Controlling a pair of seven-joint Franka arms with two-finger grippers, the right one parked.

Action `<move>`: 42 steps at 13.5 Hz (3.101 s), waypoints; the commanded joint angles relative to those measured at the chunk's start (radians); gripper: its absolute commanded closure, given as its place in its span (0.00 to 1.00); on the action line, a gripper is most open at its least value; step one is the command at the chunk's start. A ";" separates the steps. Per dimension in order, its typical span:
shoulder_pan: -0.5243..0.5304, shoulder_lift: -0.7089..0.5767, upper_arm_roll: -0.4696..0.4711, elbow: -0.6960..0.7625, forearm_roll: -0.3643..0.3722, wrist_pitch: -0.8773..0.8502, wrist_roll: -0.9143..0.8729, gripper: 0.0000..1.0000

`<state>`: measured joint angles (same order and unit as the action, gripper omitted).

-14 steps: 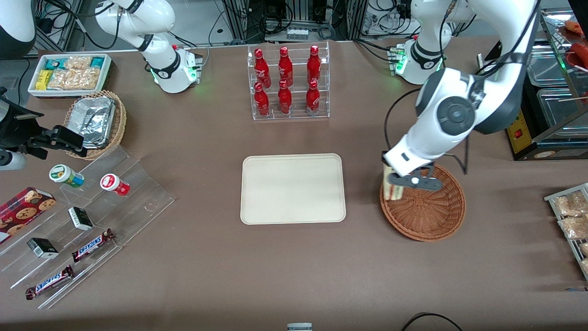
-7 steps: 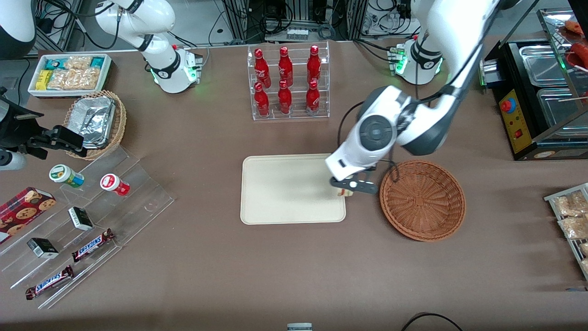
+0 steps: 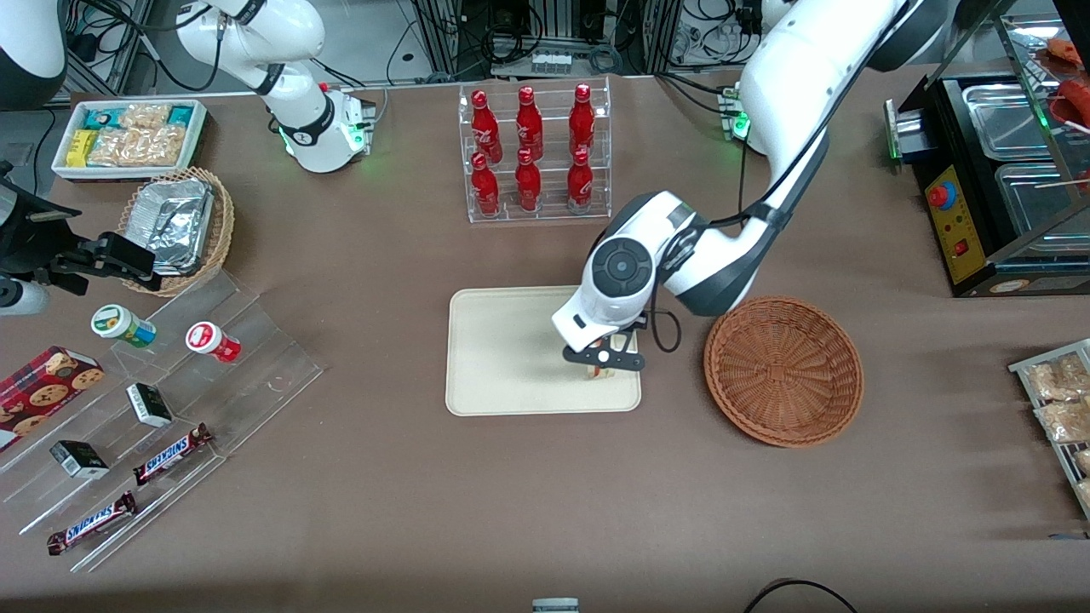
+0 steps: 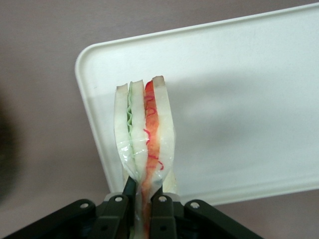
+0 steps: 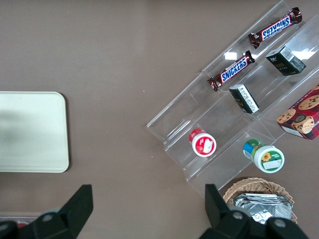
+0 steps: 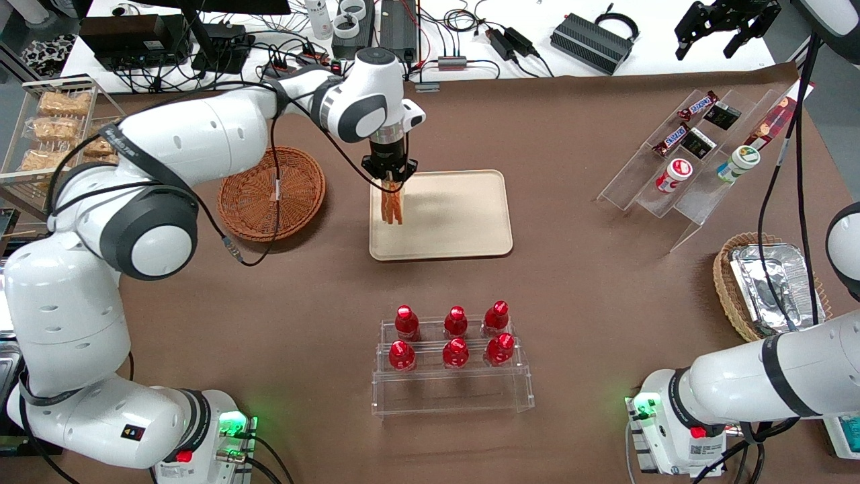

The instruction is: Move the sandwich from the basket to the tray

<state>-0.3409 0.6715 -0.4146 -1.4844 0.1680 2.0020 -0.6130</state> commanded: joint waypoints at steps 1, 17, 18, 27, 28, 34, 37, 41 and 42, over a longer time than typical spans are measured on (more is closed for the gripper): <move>-0.026 0.071 0.007 0.047 0.027 0.058 -0.031 1.00; -0.043 0.138 0.007 0.085 0.054 0.101 -0.060 0.00; -0.058 0.138 0.008 0.085 0.053 0.101 -0.077 0.00; -0.053 0.120 0.010 0.148 0.100 0.047 -0.125 0.00; -0.052 0.108 0.010 0.154 0.100 0.019 -0.117 0.00; 0.003 0.007 0.008 0.216 0.097 -0.132 -0.113 0.00; 0.054 -0.059 0.008 0.214 0.091 -0.196 -0.117 0.00; 0.140 -0.145 0.008 0.211 0.082 -0.267 -0.123 0.00; 0.160 -0.161 0.008 0.210 0.082 -0.281 -0.125 0.00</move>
<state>-0.2157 0.5629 -0.4029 -1.2506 0.2502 1.7530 -0.7182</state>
